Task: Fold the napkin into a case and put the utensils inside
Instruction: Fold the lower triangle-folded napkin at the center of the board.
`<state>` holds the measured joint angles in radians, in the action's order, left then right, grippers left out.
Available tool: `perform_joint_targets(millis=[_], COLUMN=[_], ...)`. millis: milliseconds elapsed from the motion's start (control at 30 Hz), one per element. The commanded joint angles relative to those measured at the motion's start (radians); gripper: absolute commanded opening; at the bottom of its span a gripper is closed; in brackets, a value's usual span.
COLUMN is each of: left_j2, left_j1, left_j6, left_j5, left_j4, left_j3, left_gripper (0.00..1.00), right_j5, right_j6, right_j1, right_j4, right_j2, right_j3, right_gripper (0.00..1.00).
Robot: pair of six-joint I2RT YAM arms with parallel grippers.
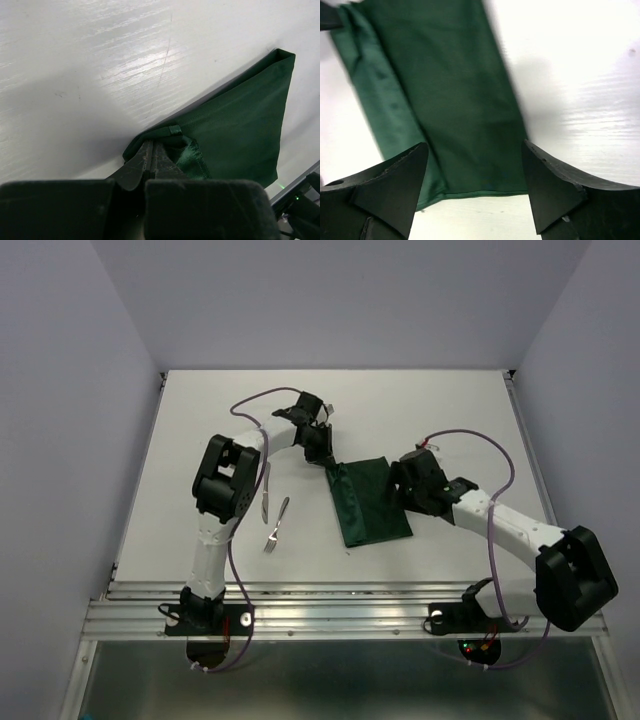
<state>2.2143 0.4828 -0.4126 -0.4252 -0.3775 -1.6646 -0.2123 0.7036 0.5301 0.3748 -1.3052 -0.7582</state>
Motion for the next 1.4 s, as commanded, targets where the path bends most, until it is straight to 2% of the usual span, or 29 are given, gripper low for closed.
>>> perform_joint_targets(millis=[0, 67, 100, 133, 233, 267, 400, 667, 933, 1167, 1367], left_j2=[0.018, 0.021, 0.022, 0.024, 0.028, 0.028, 0.024, 0.007, -0.045, -0.143, -0.206], left_j1=[0.011, 0.011, 0.011, 0.011, 0.011, 0.011, 0.013, 0.016, 0.017, 0.016, 0.016], left_j6=[0.049, 0.044, 0.040, 0.032, 0.011, 0.006, -0.018, -0.072, -0.091, -0.094, -0.091], left_j5=[-0.017, -0.014, -0.011, -0.003, 0.015, 0.025, 0.065, 0.068, 0.029, 0.065, 0.141], left_j4=[-0.026, -0.029, -0.032, -0.035, -0.047, -0.055, -0.077, -0.055, 0.009, 0.038, 0.040], left_j3=[-0.034, -0.040, -0.043, -0.046, -0.055, -0.064, -0.072, -0.070, -0.031, 0.009, 0.078], left_gripper=[0.00, 0.00, 0.00, 0.00, 0.00, 0.00, 0.00, 0.00, 0.00, 0.00, 0.08], right_j5=[-0.059, -0.026, -0.013, 0.019, 0.097, 0.118, 0.176, -0.001, -0.088, -0.055, -0.038], right_j6=[0.013, 0.005, 0.004, -0.006, -0.016, -0.018, -0.027, 0.016, 0.063, 0.086, 0.102], right_j1=[0.089, 0.155, 0.177, 0.200, 0.248, 0.257, 0.257, 0.257, 0.257, 0.257, 0.257], right_j4=[0.016, -0.002, -0.028, -0.048, -0.108, -0.135, -0.165, -0.114, -0.116, -0.174, -0.198], right_j2=[0.001, -0.050, -0.069, -0.104, -0.169, -0.181, -0.226, -0.327, -0.359, -0.350, -0.355], right_j3=[-0.078, -0.104, -0.112, -0.124, -0.153, -0.158, -0.173, -0.202, -0.147, -0.078, -0.055], right_gripper=[0.80, 0.71, 0.55, 0.47, 0.26, 0.22, 0.21, 0.13, 0.09, 0.09, 0.09])
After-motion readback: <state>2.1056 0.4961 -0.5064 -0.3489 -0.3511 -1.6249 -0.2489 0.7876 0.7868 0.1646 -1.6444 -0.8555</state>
